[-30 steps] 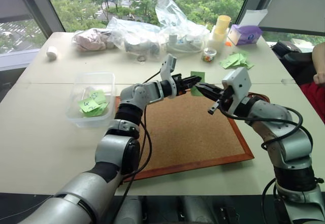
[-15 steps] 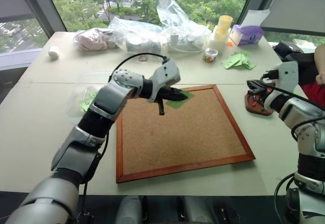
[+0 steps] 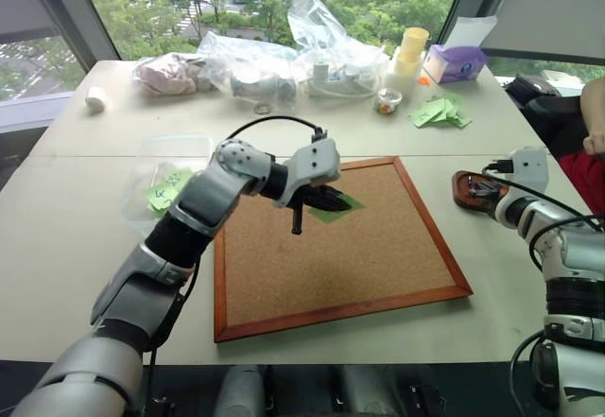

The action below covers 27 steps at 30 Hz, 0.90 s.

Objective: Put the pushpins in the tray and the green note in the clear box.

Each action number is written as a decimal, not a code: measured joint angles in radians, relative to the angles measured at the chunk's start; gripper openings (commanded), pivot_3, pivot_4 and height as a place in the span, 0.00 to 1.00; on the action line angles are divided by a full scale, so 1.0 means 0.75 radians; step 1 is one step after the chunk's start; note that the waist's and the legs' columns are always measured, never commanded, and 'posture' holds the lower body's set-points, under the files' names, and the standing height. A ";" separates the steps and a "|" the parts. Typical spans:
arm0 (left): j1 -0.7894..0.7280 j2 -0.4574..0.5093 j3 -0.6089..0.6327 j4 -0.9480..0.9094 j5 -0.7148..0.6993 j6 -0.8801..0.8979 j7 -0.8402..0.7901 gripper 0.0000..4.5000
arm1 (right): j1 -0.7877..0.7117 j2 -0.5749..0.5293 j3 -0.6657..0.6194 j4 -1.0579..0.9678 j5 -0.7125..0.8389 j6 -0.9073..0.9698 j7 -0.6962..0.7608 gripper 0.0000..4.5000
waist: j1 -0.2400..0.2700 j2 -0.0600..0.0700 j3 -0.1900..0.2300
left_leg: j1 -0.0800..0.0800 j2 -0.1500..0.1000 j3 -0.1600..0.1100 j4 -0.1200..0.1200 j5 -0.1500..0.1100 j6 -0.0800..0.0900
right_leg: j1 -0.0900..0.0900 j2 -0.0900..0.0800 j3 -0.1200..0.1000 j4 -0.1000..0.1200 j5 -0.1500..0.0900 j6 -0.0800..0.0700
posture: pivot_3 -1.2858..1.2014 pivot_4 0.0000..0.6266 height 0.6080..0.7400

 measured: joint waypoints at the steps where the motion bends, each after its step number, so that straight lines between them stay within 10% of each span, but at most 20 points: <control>1: 0.000 0.000 0.000 0.000 0.000 0.002 0.002 0.00 | -0.002 0.000 0.000 0.011 -0.001 -0.006 -0.004 0.29 | 0.000 0.000 0.000 | 0.000 0.000 0.000 0.000 0.000 0.000 | 0.000 0.000 0.000 0.000 0.000 0.000 | 0.52 0.24 0.99; 8: 0.019 -0.007 0.000 -0.005 0.002 0.004 0.021 0.00 | -0.009 0.006 -0.005 0.036 -0.008 -0.034 -0.015 0.98 | -0.003 0.000 0.000 | 0.000 0.000 0.000 0.000 0.000 0.000 | 0.000 0.000 0.000 0.000 0.000 0.000 | 0.52 0.24 0.99; 20: 0.027 -0.012 0.009 -0.005 0.010 0.019 0.053 0.00 | -0.019 0.015 -0.045 -0.003 0.012 -0.052 -0.030 0.98 | -0.002 0.000 0.000 | 0.000 0.000 0.000 0.000 0.000 0.000 | 0.000 0.000 0.000 0.000 0.000 0.000 | 0.52 0.24 0.99; 27: 0.031 -0.075 0.347 -0.091 -0.056 0.386 0.459 0.00 | 0.036 -0.017 -0.019 -0.457 0.196 0.012 0.221 0.98 | -0.012 0.003 0.002 | 0.000 0.002 -0.002 0.000 0.000 0.000 | 0.000 0.001 0.000 0.002 0.000 0.000 | 0.52 0.24 0.99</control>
